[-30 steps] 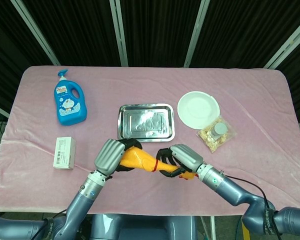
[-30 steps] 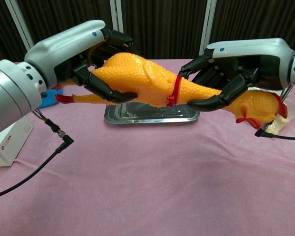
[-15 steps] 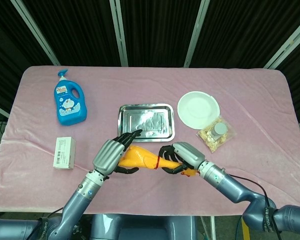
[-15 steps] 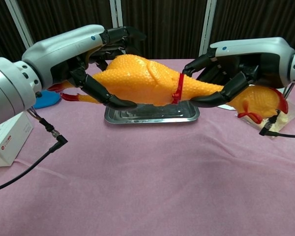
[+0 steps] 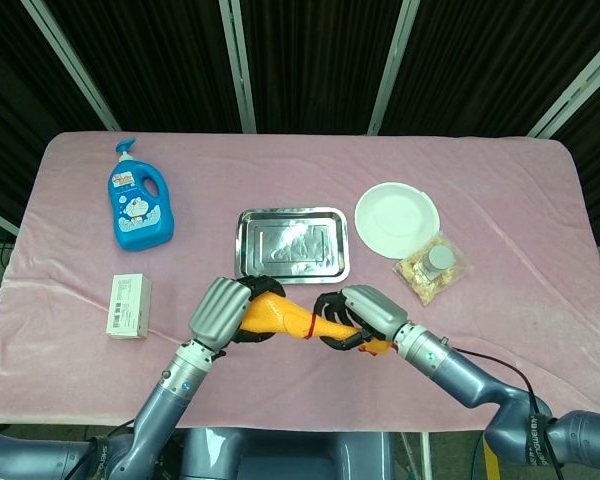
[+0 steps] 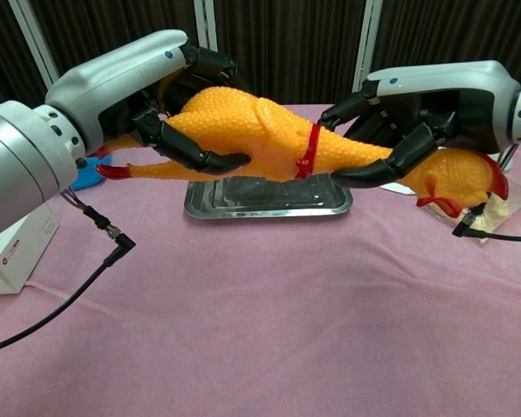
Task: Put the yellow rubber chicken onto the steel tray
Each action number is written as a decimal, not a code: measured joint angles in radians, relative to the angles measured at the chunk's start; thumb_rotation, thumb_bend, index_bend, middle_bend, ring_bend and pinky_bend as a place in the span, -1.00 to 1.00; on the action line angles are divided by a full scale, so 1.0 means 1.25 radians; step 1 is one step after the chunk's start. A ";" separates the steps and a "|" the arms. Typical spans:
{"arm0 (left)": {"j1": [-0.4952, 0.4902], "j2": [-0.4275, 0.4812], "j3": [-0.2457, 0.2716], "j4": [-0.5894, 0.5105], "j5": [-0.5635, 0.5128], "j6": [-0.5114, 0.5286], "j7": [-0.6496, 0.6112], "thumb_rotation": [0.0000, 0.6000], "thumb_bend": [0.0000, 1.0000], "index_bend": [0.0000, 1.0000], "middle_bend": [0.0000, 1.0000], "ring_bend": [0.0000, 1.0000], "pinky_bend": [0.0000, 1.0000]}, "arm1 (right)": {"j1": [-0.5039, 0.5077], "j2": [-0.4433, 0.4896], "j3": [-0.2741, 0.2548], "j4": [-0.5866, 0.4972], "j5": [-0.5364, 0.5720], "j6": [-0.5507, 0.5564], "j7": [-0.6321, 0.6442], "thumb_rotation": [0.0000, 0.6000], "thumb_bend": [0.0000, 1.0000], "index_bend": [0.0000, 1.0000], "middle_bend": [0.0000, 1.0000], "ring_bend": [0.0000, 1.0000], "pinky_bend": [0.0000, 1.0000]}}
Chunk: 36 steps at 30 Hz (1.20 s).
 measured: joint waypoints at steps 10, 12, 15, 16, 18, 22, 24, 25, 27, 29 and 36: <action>0.003 0.014 0.003 -0.010 -0.007 -0.010 -0.001 1.00 -0.71 -0.36 0.04 -0.12 0.11 | 0.000 -0.001 -0.002 0.004 -0.003 -0.001 0.006 1.00 0.41 1.00 0.45 0.52 0.75; 0.005 0.027 0.006 -0.020 -0.010 -0.016 0.000 1.00 -0.89 -0.65 -0.27 -0.38 -0.04 | 0.000 -0.002 -0.004 0.010 -0.001 -0.002 0.007 1.00 0.41 1.00 0.45 0.52 0.75; 0.007 0.050 0.011 -0.038 -0.013 -0.027 -0.001 0.98 -1.00 -0.97 -0.71 -0.76 -0.28 | -0.001 -0.003 -0.005 0.016 -0.001 -0.003 0.010 1.00 0.41 1.00 0.45 0.52 0.75; 0.008 0.058 0.012 -0.044 -0.014 -0.030 -0.002 0.95 -1.00 -1.00 -0.81 -0.85 -0.34 | -0.002 -0.003 -0.006 0.018 -0.001 -0.003 0.011 1.00 0.41 1.00 0.45 0.52 0.75; 0.008 0.066 0.013 -0.050 -0.013 -0.033 -0.006 0.92 -1.00 -1.00 -0.92 -0.93 -0.40 | -0.003 -0.003 -0.007 0.021 0.000 -0.002 0.014 1.00 0.41 1.00 0.45 0.52 0.75; 0.011 0.080 0.013 -0.059 -0.005 -0.034 -0.020 0.92 -1.00 -1.00 -0.96 -0.94 -0.41 | -0.007 -0.002 -0.010 0.030 0.000 -0.002 0.018 1.00 0.41 1.00 0.45 0.52 0.75; 0.013 0.086 0.013 -0.061 0.002 -0.032 -0.023 0.92 -1.00 -1.00 -0.96 -0.94 -0.41 | -0.008 0.000 -0.013 0.036 0.000 -0.003 0.021 1.00 0.41 1.00 0.45 0.52 0.75; 0.014 0.089 0.013 -0.062 0.008 -0.029 -0.024 0.92 -1.00 -1.00 -0.96 -0.94 -0.41 | -0.010 0.000 -0.014 0.039 0.000 -0.004 0.023 1.00 0.41 1.00 0.45 0.52 0.75; 0.018 0.097 0.015 -0.063 0.017 -0.024 -0.023 0.92 -1.00 -1.00 -0.96 -0.94 -0.41 | -0.012 0.001 -0.017 0.047 0.002 -0.004 0.029 1.00 0.41 1.00 0.45 0.52 0.75; 0.022 0.112 0.019 -0.070 0.022 -0.020 -0.022 0.92 -1.00 -1.00 -0.96 -0.94 -0.42 | -0.016 0.001 -0.019 0.058 0.004 -0.005 0.038 1.00 0.41 1.00 0.45 0.52 0.75; 0.055 0.193 0.031 -0.104 0.063 0.013 -0.040 0.92 -1.00 -1.00 -0.92 -0.94 -0.43 | -0.021 -0.010 -0.021 0.121 0.013 -0.013 0.082 1.00 0.41 1.00 0.45 0.52 0.75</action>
